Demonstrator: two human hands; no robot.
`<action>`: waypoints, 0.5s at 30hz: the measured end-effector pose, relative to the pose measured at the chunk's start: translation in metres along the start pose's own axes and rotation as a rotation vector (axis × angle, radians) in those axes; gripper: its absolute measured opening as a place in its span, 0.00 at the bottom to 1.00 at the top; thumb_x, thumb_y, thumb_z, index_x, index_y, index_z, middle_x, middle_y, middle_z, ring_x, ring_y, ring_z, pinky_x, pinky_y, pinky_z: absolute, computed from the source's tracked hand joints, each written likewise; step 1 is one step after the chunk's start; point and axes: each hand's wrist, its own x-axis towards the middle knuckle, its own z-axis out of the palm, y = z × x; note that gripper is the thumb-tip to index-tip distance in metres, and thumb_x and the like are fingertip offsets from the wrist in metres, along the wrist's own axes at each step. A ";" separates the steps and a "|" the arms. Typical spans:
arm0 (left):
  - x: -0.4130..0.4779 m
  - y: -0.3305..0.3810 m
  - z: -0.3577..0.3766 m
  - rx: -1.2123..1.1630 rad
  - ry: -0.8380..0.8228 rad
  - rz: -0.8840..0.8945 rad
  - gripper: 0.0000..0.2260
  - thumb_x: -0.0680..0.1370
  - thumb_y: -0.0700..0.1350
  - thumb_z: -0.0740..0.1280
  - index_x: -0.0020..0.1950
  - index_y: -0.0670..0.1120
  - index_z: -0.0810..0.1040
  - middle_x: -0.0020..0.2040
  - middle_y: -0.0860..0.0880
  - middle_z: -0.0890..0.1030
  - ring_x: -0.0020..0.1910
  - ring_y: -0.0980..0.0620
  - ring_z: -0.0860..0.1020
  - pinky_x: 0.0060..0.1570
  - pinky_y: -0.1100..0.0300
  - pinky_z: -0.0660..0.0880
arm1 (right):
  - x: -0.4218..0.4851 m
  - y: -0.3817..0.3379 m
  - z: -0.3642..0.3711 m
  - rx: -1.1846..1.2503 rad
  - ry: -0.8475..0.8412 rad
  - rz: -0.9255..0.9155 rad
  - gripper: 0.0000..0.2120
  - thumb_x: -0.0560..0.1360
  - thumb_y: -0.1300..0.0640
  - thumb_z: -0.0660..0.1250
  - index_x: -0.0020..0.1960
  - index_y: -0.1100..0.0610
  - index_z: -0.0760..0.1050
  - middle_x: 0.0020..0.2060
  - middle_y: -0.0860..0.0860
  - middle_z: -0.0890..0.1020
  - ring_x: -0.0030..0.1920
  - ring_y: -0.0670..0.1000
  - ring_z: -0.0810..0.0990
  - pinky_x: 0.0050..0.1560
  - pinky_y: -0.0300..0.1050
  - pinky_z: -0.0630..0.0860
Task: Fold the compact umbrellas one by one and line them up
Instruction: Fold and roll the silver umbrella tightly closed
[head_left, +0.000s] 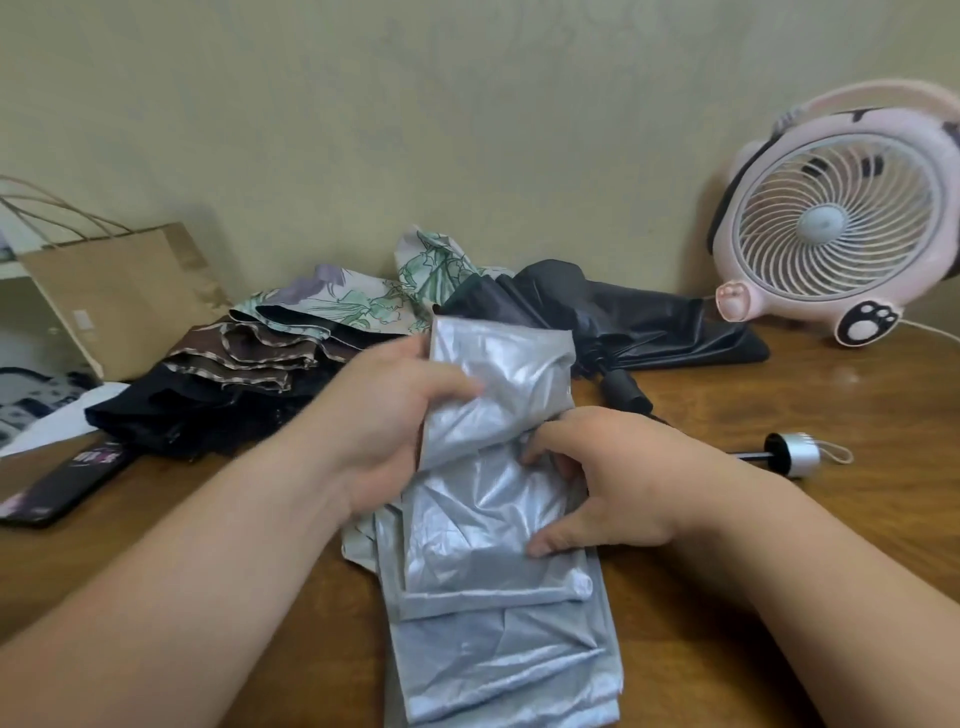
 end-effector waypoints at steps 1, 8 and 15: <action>-0.010 -0.009 -0.002 -0.003 -0.008 -0.007 0.16 0.73 0.30 0.69 0.60 0.38 0.80 0.54 0.36 0.85 0.52 0.36 0.85 0.56 0.40 0.80 | -0.001 0.001 -0.001 0.028 -0.011 -0.009 0.37 0.62 0.28 0.75 0.67 0.42 0.74 0.52 0.36 0.73 0.51 0.41 0.72 0.54 0.40 0.74; -0.033 -0.051 -0.003 -0.057 -0.014 0.018 0.19 0.73 0.39 0.72 0.63 0.38 0.81 0.58 0.38 0.85 0.58 0.39 0.84 0.62 0.45 0.78 | -0.012 0.018 -0.009 0.423 0.081 0.133 0.07 0.70 0.51 0.79 0.43 0.51 0.84 0.39 0.46 0.85 0.39 0.45 0.83 0.47 0.49 0.82; -0.041 -0.068 -0.006 -0.190 -0.008 -0.075 0.15 0.75 0.41 0.70 0.59 0.34 0.84 0.59 0.35 0.84 0.60 0.36 0.83 0.66 0.43 0.74 | -0.015 0.032 -0.007 1.128 -0.069 -0.023 0.20 0.71 0.63 0.73 0.60 0.68 0.78 0.35 0.56 0.79 0.31 0.52 0.70 0.34 0.47 0.61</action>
